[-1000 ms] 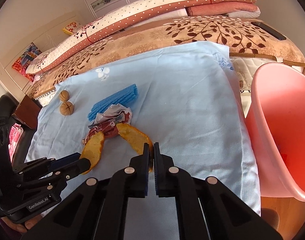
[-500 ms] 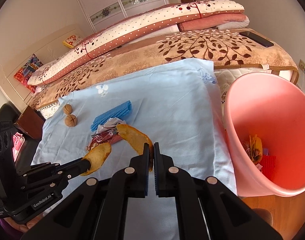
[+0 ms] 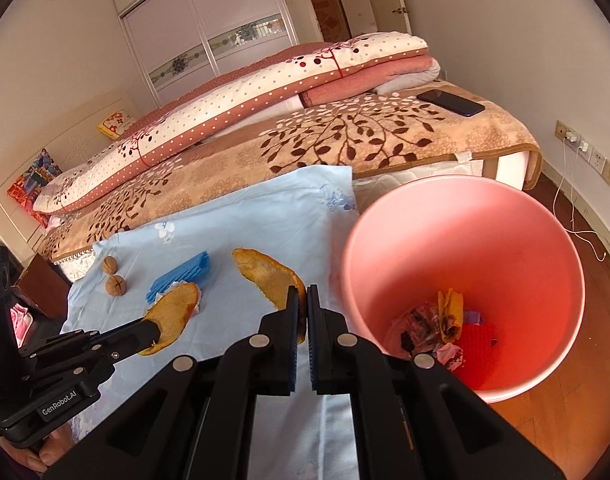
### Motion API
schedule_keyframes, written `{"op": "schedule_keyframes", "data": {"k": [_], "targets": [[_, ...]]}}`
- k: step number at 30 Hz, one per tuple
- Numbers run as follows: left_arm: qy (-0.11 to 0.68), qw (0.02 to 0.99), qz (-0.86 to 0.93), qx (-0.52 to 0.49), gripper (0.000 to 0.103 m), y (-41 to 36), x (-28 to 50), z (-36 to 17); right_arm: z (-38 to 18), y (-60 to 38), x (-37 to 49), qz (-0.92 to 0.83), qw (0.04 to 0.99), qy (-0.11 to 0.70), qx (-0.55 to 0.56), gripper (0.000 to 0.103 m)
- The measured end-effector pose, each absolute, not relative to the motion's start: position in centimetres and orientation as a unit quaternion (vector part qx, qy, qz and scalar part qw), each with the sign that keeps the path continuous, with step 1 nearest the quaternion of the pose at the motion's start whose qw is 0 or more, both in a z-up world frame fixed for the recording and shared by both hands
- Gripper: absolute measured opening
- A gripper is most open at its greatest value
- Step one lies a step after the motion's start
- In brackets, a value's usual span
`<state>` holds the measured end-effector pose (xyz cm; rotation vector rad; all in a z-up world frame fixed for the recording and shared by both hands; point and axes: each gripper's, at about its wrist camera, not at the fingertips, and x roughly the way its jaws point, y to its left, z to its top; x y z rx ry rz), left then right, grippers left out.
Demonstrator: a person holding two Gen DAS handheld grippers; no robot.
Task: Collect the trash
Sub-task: 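Carry both orange peels over the pink bucket with both tools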
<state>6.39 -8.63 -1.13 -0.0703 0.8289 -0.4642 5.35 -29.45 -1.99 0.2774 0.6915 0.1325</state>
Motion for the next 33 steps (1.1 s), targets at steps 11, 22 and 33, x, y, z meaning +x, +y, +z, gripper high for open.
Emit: {"op": "schedule_keyframes", "data": {"k": [11, 22, 33], "targets": [[0.37, 0.891, -0.262, -0.015, 0.006, -13.6, 7.3, 0.9, -2.0, -35.6, 4.0, 0.001, 0.933, 0.316, 0.172, 0.004], [0.368, 0.881, -0.298, 0.011, 0.006, -19.3, 7.8, 0.9, -3.0, -39.8, 3.0, -0.046, 0.928, 0.312, 0.197, 0.004], [0.383, 0.87, -0.308, 0.04, 0.006, -23.1, 8.2, -0.5, -4.1, -41.8, 2.5, -0.067, 0.923, 0.315, 0.211, 0.004]]}}
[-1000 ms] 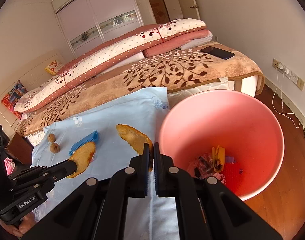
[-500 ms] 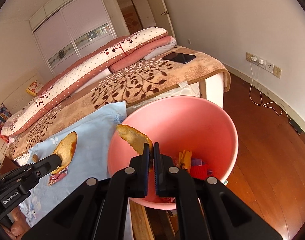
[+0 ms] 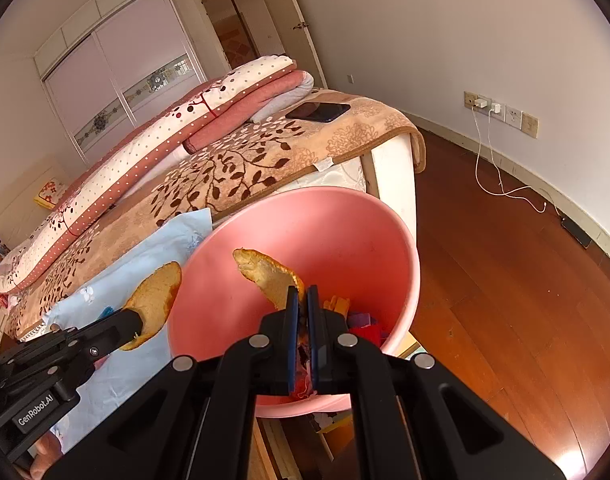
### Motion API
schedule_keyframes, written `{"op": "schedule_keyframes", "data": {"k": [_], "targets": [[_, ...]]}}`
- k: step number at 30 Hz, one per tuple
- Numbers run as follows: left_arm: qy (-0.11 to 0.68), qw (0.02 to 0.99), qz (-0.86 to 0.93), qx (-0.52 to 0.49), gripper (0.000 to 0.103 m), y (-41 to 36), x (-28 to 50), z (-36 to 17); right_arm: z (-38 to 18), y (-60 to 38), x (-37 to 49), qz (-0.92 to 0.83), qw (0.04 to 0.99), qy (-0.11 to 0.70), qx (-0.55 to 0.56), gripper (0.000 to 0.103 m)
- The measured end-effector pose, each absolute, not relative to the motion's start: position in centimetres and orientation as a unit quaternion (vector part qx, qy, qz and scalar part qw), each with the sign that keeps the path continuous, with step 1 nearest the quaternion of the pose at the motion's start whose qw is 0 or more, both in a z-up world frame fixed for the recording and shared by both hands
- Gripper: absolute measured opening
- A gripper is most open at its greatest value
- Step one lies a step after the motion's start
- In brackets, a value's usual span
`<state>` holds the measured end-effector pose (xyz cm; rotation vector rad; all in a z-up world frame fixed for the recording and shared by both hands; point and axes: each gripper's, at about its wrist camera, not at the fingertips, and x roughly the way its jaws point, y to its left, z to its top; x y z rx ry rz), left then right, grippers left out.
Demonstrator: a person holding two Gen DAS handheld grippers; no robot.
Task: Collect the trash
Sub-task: 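Carry both orange peels over the pink bucket with both tools, then open both tools to drop the orange peels into the bucket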
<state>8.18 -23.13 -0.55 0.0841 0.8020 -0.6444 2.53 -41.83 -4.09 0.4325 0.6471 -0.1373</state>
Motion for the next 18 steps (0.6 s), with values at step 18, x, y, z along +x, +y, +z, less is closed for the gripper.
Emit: {"op": "schedule_keyframes", "data": {"k": [18], "targets": [[0.4, 0.862, -0.31, 0.027, 0.031, -24.3, 8.8, -1.4, -4.4, -42.4, 2.2, -0.071, 0.92, 0.318, 0.217, 0.004]]}}
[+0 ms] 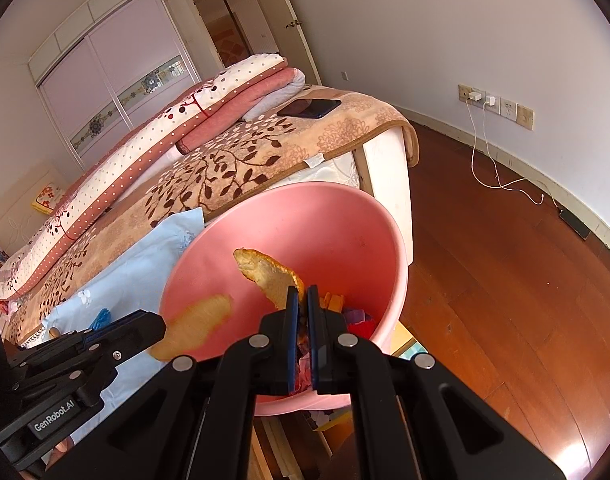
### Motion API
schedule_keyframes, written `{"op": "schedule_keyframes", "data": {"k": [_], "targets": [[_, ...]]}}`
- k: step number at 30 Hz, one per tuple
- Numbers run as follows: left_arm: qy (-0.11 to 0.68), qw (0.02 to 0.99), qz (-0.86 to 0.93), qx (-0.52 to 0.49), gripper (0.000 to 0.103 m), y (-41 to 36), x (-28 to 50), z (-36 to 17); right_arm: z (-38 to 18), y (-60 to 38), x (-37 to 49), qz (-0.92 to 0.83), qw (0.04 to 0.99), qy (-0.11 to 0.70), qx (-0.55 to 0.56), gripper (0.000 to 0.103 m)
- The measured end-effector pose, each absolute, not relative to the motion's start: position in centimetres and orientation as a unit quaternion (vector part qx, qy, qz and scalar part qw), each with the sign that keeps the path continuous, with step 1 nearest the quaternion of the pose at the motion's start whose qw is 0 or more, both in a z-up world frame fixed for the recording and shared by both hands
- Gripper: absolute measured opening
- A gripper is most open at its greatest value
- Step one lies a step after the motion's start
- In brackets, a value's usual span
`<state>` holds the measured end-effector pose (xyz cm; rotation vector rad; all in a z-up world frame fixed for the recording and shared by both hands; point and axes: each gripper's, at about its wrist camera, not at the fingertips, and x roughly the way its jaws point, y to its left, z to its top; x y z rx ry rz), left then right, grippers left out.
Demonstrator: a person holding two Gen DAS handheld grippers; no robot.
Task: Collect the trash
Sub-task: 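Open both tools to drop the orange peels into the bucket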
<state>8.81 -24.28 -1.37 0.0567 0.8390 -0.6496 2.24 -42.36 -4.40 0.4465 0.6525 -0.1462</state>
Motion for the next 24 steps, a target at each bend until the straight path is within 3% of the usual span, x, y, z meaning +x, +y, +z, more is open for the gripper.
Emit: {"op": "schedule_keyframes", "data": {"k": [1, 11, 16, 24], "targets": [[0.399, 0.862, -0.311, 0.021, 0.036, -24.2, 8.8, -1.3, -4.5, -42.3, 2.2, -0.071, 0.92, 0.318, 0.217, 0.004], [0.397, 0.864, -0.309, 0.008, 0.036, -23.5, 8.7, -0.8, -4.7, -42.1, 2.3, -0.073, 0.921, 0.315, 0.218, 0.004], [0.396, 0.864, -0.311, 0.004, 0.036, -23.2, 8.4, -0.8, -4.3, -42.0, 2.0, -0.078, 0.922, 0.305, 0.224, 0.035], [0.382, 0.869, -0.313, 0.002, 0.036, -22.5, 7.9, -0.3, -3.7, -41.0, 2.0, -0.07, 0.926, 0.304, 0.213, 0.035]]}}
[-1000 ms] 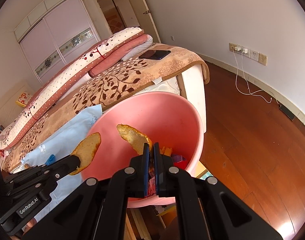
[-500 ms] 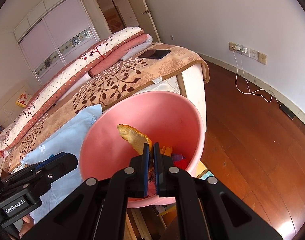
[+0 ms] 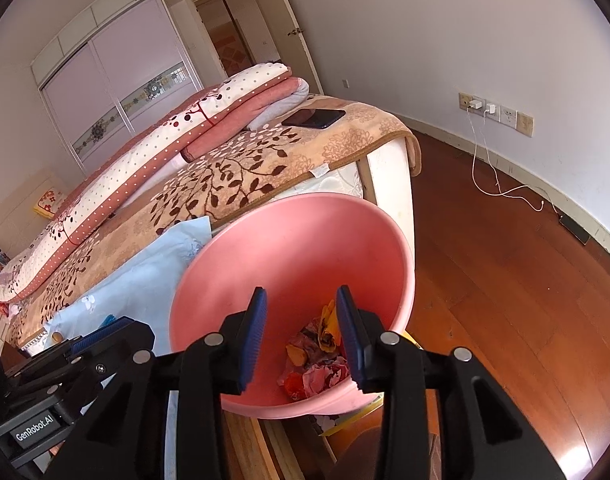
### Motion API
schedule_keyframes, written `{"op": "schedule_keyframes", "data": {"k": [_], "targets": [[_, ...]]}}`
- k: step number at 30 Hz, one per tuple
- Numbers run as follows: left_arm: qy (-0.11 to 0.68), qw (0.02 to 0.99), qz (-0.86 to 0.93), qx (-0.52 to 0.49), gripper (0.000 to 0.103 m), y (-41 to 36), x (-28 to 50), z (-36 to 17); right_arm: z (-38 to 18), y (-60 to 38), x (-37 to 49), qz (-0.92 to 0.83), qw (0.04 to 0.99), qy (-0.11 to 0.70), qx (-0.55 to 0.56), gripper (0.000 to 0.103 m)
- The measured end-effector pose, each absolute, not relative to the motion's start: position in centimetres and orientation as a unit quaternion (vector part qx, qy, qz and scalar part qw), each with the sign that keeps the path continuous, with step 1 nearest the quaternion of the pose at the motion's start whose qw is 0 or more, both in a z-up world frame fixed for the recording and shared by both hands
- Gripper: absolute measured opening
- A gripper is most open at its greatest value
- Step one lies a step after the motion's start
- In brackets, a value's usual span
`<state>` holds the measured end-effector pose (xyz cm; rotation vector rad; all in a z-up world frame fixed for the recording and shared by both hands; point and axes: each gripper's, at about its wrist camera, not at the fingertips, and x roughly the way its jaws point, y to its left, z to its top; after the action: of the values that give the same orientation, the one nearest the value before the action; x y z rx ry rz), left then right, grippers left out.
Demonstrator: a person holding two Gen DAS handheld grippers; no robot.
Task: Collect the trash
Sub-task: 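Open both tools to drop the orange peels into the bucket, then withdraw both tools from the bucket back over the bedsheet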
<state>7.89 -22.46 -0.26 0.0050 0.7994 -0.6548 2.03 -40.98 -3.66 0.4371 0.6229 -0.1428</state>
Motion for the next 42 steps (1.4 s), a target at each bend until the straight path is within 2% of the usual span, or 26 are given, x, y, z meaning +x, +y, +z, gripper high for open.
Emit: {"op": "schedule_keyframes", "data": {"k": [6, 10, 42], "targets": [[0.374, 0.876, -0.305, 0.001, 0.036, -21.6, 7.7, 0.1, -3.4, -40.0, 2.1, -0.058, 0.928, 0.305, 0.208, 0.035], [0.367, 0.881, -0.297, 0.006, 0.036, -21.0, 7.6, 0.2, -3.1, -39.3, 2.1, -0.051, 0.93, 0.302, 0.202, 0.042], [0.375, 0.905, -0.2, -0.02, 0.036, -10.0, 7.6, -1.3, -2.7, -31.5, 2.4, 0.023, 0.937, 0.314, 0.15, 0.046]]}}
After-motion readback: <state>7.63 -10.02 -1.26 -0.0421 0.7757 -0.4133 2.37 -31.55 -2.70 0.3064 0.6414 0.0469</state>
